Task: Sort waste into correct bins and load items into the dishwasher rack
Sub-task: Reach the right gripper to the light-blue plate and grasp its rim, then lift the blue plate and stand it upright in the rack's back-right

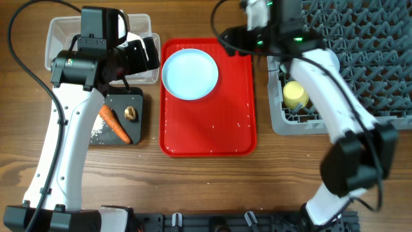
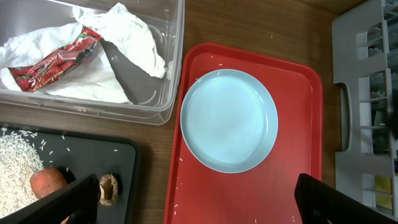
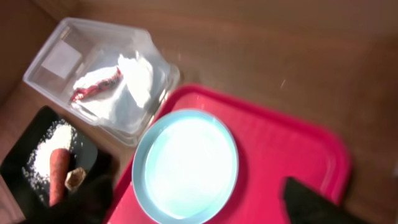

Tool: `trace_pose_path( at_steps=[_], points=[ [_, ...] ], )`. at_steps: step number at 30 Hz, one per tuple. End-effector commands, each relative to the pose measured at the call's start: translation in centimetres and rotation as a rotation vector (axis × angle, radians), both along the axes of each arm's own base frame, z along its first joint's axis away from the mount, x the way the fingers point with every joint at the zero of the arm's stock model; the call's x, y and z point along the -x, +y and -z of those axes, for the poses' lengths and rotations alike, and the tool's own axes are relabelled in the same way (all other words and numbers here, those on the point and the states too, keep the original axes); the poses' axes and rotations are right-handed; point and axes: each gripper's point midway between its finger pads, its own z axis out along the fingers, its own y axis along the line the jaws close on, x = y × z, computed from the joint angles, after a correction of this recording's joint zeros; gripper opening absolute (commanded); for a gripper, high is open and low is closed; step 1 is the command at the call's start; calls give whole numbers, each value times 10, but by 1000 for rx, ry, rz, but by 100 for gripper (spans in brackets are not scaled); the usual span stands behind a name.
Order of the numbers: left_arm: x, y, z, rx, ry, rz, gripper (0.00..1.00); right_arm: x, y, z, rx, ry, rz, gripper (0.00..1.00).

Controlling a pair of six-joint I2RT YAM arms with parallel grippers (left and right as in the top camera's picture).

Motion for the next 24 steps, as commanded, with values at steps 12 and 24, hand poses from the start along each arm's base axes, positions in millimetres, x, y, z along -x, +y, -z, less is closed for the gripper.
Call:
trace_pose_path(
  at_steps=[12,24],
  points=[
    [-1,3,4,-3,9,-12,100,15,7,197,413,298,175,58],
    [-1,3,4,-3,9,-12,100,36,-9,215,493,391,165,5]
  ],
)
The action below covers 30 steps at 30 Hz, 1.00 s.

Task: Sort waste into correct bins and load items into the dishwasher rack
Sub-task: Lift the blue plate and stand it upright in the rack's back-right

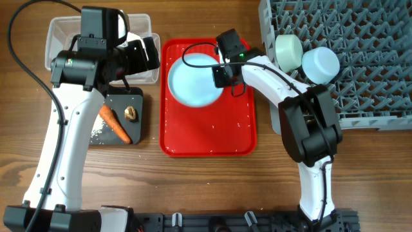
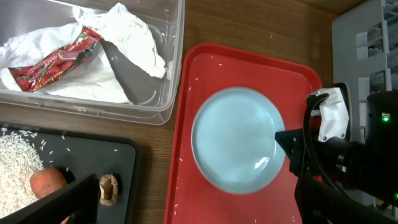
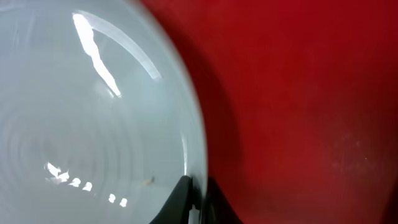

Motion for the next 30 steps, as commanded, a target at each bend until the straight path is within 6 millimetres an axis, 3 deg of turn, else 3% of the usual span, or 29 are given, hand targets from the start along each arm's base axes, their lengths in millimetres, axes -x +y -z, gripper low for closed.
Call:
trace_pose_path(
  at_steps=[1,3,5,8,11,13,17,21,24,28,30],
  points=[
    [-1,3,4,-3,10,-12,100,12,-21,21,99,61,12,4],
    [-1,3,4,-3,10,-12,100,8,-38,12,160,43,43,4],
    [-1,3,4,-3,10,-12,100,-3,-58,-13,216,-17,88,4],
    [-1,3,4,-3,10,-12,100,-23,-92,-75,308,-176,183,4],
    [-1,3,4,-3,10,-12,100,-33,-121,-152,388,-379,286,4],
    [-1,3,4,-3,10,-12,100,-36,-131,-194,415,-490,308,4],
    [-1,3,4,-3,10,-12,100,-29,-164,-280,496,-713,448,4],
    [-1,3,4,-3,10,-12,100,-15,-210,-341,583,-873,674,4],
    [-1,3,4,-3,10,-12,100,-14,-254,-360,699,-902,758,4],
    [-1,3,4,-3,10,-12,100,-15,-318,-359,735,-875,856,4],
    [-1,3,4,-3,10,-12,100,-20,-354,-349,755,-819,803,4]
  ],
)
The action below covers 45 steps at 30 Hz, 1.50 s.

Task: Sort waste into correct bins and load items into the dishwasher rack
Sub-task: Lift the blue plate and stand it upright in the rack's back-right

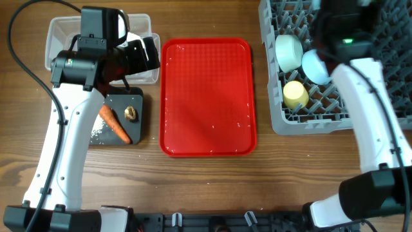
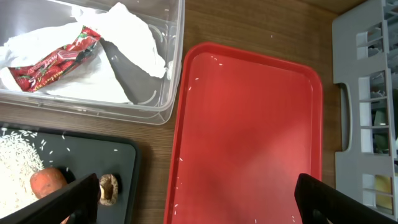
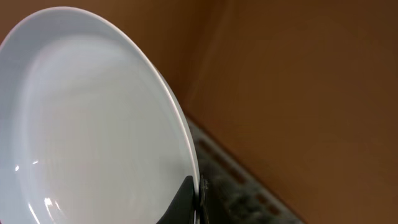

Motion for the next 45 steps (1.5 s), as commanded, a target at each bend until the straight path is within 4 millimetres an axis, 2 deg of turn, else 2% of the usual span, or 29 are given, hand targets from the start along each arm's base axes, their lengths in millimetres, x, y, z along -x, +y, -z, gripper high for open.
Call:
trace_pose_path(
  at_steps=[1,5,9,14,20,24,25,26,27,28,32,35,37,38,40,43,44,45],
  points=[
    [-1,3,4,-3,10,-12,100,-5,-36,10,18,87,-26,4],
    [-1,3,4,-3,10,-12,100,-10,-58,28,89,222,-19,4],
    [-1,3,4,-3,10,-12,100,-26,-66,50,200,385,-51,4],
    [-1,3,4,-3,10,-12,100,-42,-81,78,296,502,2,4],
    [-1,3,4,-3,10,-12,100,-54,-88,123,321,637,-20,4],
    [-1,3,4,-3,10,-12,100,-56,-89,132,318,652,-22,5],
    [-1,3,4,-3,10,-12,100,-56,-89,132,318,651,-22,20],
    [-1,3,4,-3,10,-12,100,-56,-89,131,317,645,-21,68],
    [-1,3,4,-3,10,-12,100,-57,-88,131,317,645,-22,100],
    [-1,3,4,-3,10,-12,100,-57,-88,131,316,641,-21,100],
    [-1,3,4,-3,10,-12,100,-51,-89,101,258,451,52,100],
    [-1,3,4,-3,10,-12,100,-39,-81,51,222,286,56,100],
    [-1,3,4,-3,10,-12,100,-25,-63,6,224,196,7,100],
    [-1,3,4,-3,10,-12,100,-12,-48,-23,214,129,-20,100],
    [-1,3,4,-3,10,-12,100,3,-8,-52,137,18,-153,100],
    [-1,3,4,-3,10,-12,100,18,77,-72,-77,-109,-485,100],
    [-1,3,4,-3,10,-12,100,28,109,-76,-135,-114,-612,100],
    [-1,3,4,-3,10,-12,100,37,132,-79,-157,-103,-712,100]
  ],
)
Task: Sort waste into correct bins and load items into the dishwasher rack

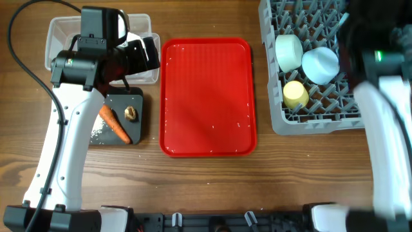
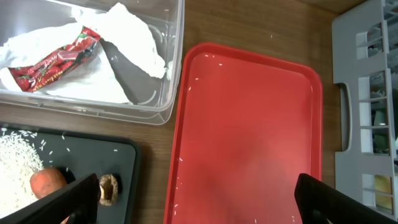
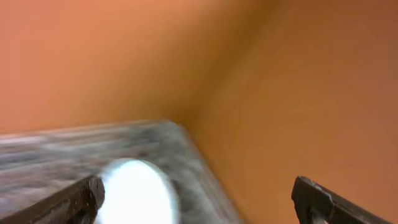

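The red tray (image 1: 207, 96) lies bare apart from a few rice grains. The grey dishwasher rack (image 1: 335, 96) holds a pale green cup (image 1: 288, 51), a light blue dish (image 1: 320, 64) and a yellow cup (image 1: 295, 95). My right arm (image 1: 380, 58) is blurred over the rack. The right gripper (image 3: 202, 210) is open, with a pale round dish (image 3: 134, 193) in the rack below it. Over the tray's left side my left gripper (image 2: 199, 205) hangs open and holds nothing.
A clear bin (image 2: 168, 93) holds white paper and a red wrapper (image 2: 56, 59). In front of it a black board (image 2: 74, 155) carries a carrot (image 1: 114, 124), a small brown lump (image 1: 131, 113) and spilled rice (image 2: 18, 162).
My right gripper was shut on the light blue plate, held on edge; now it is open with no plate in it. The right arm has moved right. My left arm has not moved.
The plate lay on the red tray with my right gripper open above it. Then the gripper was shut on the plate's right rim. Then the tray was bare and the plate was held up by the rack. Now the gripper is open above the rack.
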Tool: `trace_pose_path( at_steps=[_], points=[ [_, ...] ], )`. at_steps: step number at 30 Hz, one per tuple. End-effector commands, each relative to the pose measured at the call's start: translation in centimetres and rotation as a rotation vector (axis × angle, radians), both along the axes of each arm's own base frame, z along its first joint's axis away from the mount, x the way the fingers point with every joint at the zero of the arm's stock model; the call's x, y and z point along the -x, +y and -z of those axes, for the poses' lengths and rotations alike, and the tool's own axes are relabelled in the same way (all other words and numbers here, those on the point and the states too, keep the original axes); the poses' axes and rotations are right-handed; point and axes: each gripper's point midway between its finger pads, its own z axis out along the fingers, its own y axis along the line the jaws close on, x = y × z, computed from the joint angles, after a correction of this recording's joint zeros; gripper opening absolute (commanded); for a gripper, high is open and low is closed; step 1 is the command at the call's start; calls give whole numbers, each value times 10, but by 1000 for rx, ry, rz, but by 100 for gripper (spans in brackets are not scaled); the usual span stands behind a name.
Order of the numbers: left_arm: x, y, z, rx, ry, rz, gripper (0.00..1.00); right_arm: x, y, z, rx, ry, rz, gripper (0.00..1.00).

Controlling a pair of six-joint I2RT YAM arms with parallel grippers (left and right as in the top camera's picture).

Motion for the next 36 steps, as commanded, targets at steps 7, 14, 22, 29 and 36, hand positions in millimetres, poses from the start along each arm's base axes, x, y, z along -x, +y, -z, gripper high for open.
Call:
trace_pose_path(
  at_steps=[7,14,22,29,36],
  points=[
    [-1,3,4,-3,10,-12,100,56,147,15,-202,160,-667,100],
    [-1,3,4,-3,10,-12,100,75,151,70,-182,417,-710,100],
    [-1,3,4,-3,10,-12,100,85,149,94,-199,79,-822,100],
    [-1,3,4,-3,10,-12,100,151,112,199,-255,-87,-772,100],
    [-1,3,4,-3,10,-12,100,179,96,250,-294,-207,-723,100]
  ],
)
